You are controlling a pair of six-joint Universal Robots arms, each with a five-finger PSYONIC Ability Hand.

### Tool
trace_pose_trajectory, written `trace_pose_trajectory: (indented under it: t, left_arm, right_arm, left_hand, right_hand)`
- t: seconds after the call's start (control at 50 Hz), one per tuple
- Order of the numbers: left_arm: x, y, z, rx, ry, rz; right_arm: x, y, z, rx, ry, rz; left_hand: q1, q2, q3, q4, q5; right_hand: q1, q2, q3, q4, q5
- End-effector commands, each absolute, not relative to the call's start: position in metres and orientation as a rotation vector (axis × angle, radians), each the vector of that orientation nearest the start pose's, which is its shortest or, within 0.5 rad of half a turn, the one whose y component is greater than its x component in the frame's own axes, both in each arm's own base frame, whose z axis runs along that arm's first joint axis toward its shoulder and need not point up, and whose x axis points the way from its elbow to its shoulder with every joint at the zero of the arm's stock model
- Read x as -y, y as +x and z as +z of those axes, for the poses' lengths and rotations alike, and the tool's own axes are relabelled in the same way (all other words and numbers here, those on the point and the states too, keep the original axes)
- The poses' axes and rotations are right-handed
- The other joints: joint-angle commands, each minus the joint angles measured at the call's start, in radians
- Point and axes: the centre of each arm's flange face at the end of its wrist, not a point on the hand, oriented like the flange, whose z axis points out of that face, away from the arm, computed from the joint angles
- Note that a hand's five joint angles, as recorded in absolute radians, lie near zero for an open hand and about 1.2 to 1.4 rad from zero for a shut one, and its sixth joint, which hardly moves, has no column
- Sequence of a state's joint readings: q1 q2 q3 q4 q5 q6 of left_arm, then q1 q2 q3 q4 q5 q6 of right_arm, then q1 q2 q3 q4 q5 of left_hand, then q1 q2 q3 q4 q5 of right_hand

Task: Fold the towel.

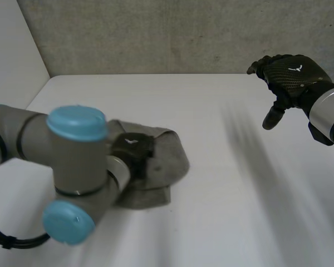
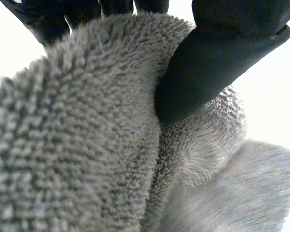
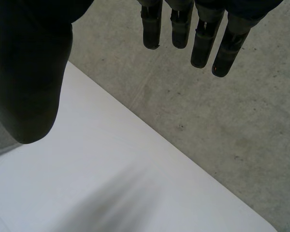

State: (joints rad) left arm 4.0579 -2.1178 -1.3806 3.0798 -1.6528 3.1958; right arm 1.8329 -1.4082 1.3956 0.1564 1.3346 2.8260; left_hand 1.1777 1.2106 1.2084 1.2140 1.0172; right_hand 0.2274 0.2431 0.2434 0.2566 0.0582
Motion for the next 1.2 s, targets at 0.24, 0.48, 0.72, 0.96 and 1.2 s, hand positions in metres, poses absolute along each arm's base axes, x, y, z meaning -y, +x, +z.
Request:
trace_pose_trajectory:
  t: [0.24,0.48,0.72,0.96,1.2]
  left_arm:
    - [0.123,-0.370,0.155,-2.737,1.573,-1.784]
    - [0.140,-0.334,0.201,-2.577,1.460,-1.937]
    - [0.194,-0.271,0.237,-2.519,0.990,-2.040]
    - [0.197,-0.221,0.192,-2.643,0.767,-1.715]
    - [0.173,-0.202,0.159,-2.754,0.758,-1.467]
  right_arm:
    - [0.277,0.232,0.297,-2.103,-0.872,-1.955]
    - [0.272,0.246,0.284,-2.085,-1.011,-1.918]
    - [0.241,0.315,0.269,-1.794,-1.339,-1.747]
    - [0.199,0.361,0.228,-1.564,-1.810,-1.475]
    - [0.169,0.380,0.192,-1.341,-2.120,-1.407]
  left_hand:
    - [-0.083,-0.116,-0.114,-0.120,-0.097]
    - [-0.999,-1.032,-1.030,-1.036,-1.013]
    - [-0.988,-1.021,-1.018,-1.024,-1.002]
    - [-0.941,-0.974,-0.971,-0.977,-0.955]
    - [-0.859,-0.892,-0.889,-0.895,-0.873]
  right_hand:
    - [-0.053,-0.069,-0.069,-0.082,-0.058]
    - [-0.053,-0.069,-0.069,-0.082,-0.058]
    - [-0.053,-0.069,-0.069,-0.082,-0.058]
    - [-0.053,-0.069,-0.069,-0.082,-0.058]
    - [-0.053,-0.069,-0.069,-0.082,-0.058]
